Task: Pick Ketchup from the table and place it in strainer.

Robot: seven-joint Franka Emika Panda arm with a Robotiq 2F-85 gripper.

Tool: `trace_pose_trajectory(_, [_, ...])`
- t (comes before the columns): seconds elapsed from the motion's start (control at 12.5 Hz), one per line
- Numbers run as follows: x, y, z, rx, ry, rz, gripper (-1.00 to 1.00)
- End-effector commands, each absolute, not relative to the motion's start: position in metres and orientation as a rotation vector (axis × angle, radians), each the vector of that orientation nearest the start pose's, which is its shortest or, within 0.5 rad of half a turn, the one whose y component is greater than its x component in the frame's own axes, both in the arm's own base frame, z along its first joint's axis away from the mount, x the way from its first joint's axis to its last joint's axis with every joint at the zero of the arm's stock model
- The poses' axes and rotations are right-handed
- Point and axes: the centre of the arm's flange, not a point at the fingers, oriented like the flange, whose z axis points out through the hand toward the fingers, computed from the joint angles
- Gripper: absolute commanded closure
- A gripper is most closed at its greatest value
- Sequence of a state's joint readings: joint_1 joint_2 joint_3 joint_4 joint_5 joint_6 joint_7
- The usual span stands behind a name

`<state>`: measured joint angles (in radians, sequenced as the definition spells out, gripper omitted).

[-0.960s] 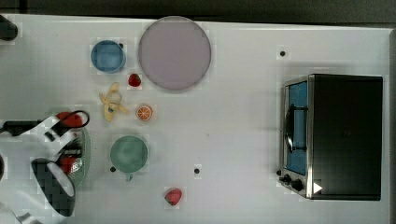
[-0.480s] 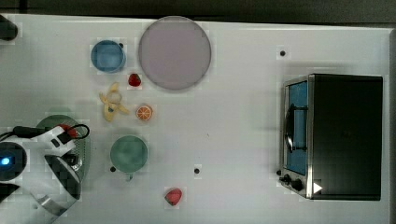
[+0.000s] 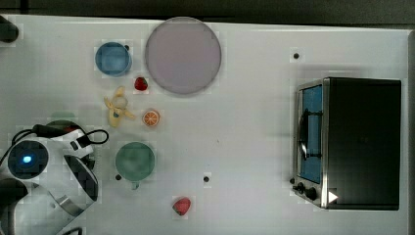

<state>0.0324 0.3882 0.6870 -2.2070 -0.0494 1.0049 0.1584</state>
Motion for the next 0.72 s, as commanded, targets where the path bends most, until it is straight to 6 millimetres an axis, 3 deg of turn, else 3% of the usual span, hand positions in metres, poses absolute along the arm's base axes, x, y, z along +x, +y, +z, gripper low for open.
trace_pose_trajectory(0.08, [0.455, 0.334, 0.347, -2.972, 0.535, -0.024, -1.00])
trace_pose_trajectory(0.4, [0.480, 0.238, 0.462, -3.102, 0.768, -0.045, -1.00])
trace_pose_trajectory(0.72, [0.500, 0.109, 0.563, -2.989, 1.119, -0.106, -1.00])
